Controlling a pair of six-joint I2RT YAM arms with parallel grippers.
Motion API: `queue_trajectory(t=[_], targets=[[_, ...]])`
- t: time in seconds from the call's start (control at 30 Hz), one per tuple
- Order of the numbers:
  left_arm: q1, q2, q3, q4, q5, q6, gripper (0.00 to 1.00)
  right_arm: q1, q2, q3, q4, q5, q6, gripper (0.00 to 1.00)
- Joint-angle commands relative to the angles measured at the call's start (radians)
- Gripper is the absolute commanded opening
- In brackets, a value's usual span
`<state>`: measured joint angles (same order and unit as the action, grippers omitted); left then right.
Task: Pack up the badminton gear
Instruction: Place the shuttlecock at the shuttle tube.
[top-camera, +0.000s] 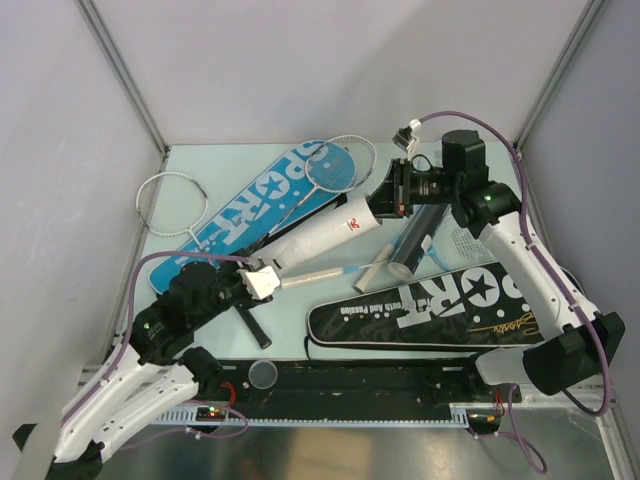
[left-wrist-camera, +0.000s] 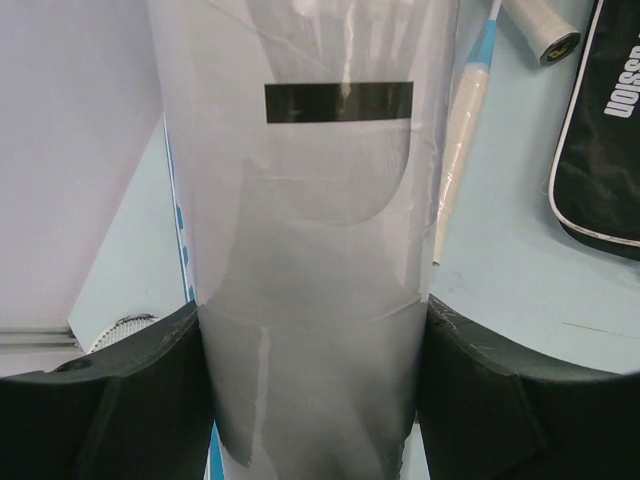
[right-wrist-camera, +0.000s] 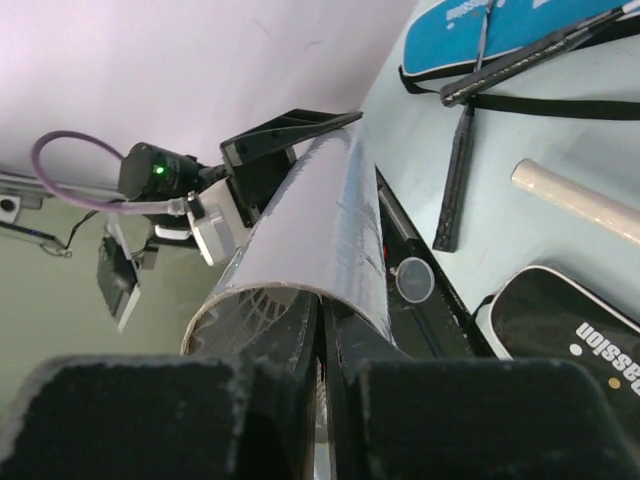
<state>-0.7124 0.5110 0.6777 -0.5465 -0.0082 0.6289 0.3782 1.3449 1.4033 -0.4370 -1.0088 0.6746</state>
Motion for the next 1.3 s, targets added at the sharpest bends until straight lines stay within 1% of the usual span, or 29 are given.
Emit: queue_trajectory(t=[0.0, 0.1, 0.17, 0.37, 0.43, 0.5, 0.67, 0.87, 0.9, 0.97, 1.0, 1.07, 1.17, 1.27], targets=[[-0.013, -0.024, 0.073, 0.089, 0.047, -0.003, 0.55, 0.06, 0.011, 0.071, -0.158, 0.174, -0.121, 0.06], [-0.013, -0.029, 0.079, 0.088, 0.054, -0.008, 0.55, 0.092, 0.018, 0.105, -0.21, 0.244, -0.156, 0.07], [-0.013, -0.032, 0.077, 0.089, 0.053, -0.008, 0.55, 0.102, 0.021, 0.114, -0.225, 0.273, -0.164, 0.1], [-0.012, -0.04, 0.048, 0.088, 0.021, -0.007, 0.56, 0.094, -0.001, 0.111, -0.202, 0.301, -0.137, 0.27], [-0.012, -0.034, 0.038, 0.088, -0.021, -0.006, 0.55, 0.084, -0.028, 0.103, -0.182, 0.316, -0.121, 0.38], [-0.013, -0.027, 0.031, 0.089, -0.052, -0.005, 0.55, 0.066, -0.06, 0.074, -0.14, 0.322, -0.091, 0.45], [-0.013, -0.006, 0.026, 0.093, -0.086, -0.01, 0.55, -0.002, -0.143, -0.013, -0.034, 0.321, -0.018, 0.58], [-0.01, 0.014, 0.02, 0.112, -0.139, -0.021, 0.55, -0.037, -0.194, -0.031, -0.012, 0.319, -0.018, 0.71], [-0.009, 0.017, 0.017, 0.117, -0.149, -0.02, 0.55, -0.039, -0.2, -0.038, -0.002, 0.319, -0.029, 0.77], [-0.005, 0.037, 0.019, 0.135, -0.169, -0.022, 0.55, -0.034, -0.214, -0.052, 0.049, 0.312, -0.063, 0.92], [0.001, 0.051, 0.024, 0.143, -0.176, -0.024, 0.55, -0.032, -0.218, -0.059, 0.076, 0.309, -0.077, 0.96], [0.015, 0.076, 0.038, 0.158, -0.186, -0.036, 0.55, -0.029, -0.236, -0.086, 0.136, 0.328, -0.09, 0.98], [0.029, 0.098, 0.054, 0.177, -0.202, -0.062, 0.55, -0.019, -0.277, -0.145, 0.23, 0.349, -0.085, 0.99], [0.044, 0.104, 0.066, 0.19, -0.221, -0.094, 0.55, 0.003, -0.302, -0.162, 0.254, 0.37, -0.112, 0.99]])
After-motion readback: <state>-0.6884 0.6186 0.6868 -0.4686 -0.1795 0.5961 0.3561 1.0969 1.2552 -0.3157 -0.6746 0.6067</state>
